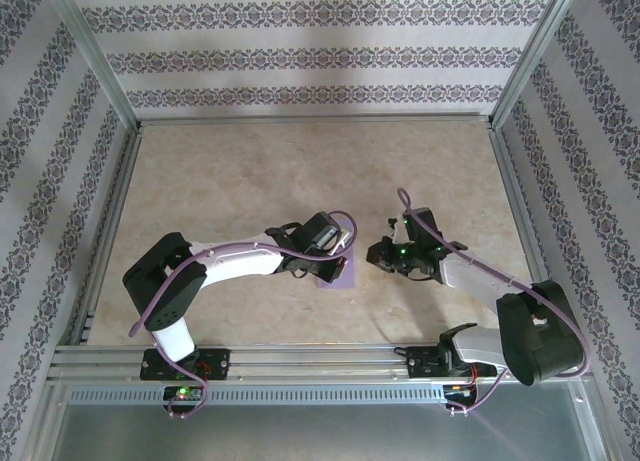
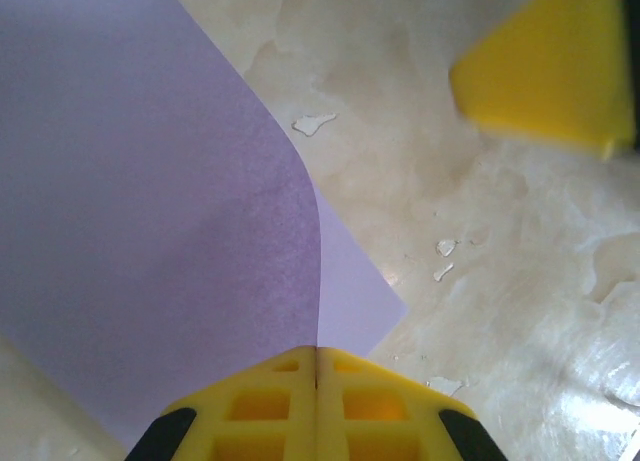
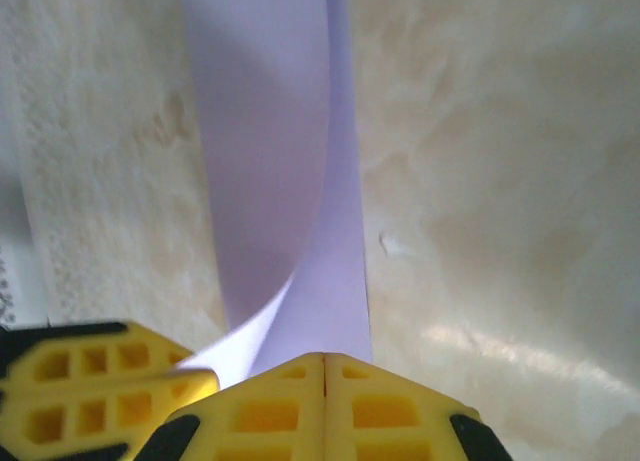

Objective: Fold a paper plane with a square sheet of paper (fold left side to right side)
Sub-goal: Fold the triangle a second time at the center of the table.

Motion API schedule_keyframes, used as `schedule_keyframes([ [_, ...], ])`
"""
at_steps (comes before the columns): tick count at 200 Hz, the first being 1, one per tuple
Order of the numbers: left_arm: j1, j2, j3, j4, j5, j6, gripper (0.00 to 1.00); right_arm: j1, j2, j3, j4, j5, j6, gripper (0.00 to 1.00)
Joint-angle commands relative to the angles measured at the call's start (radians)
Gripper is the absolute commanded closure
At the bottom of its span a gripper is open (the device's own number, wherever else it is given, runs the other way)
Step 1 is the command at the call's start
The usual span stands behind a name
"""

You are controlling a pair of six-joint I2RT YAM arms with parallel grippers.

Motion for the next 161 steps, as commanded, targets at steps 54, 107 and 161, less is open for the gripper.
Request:
schedule_keyframes([
  [54,0.028,-0.02,-0.019,0.058,0.056,-0.052,1.0,0.198,0.112,-0.008,0.103,0.05,0.106,1.0],
  [107,0.038,-0.018,-0.023,0.055,0.06,-0.06,1.0,0.222,0.186,0.015,0.089,0.09,0.101,1.0],
  [161,0.075,-0.022,-0.039,0.045,0.087,-0.064,1.0,0.226,0.232,0.035,-0.002,0.118,0.068,1.0],
])
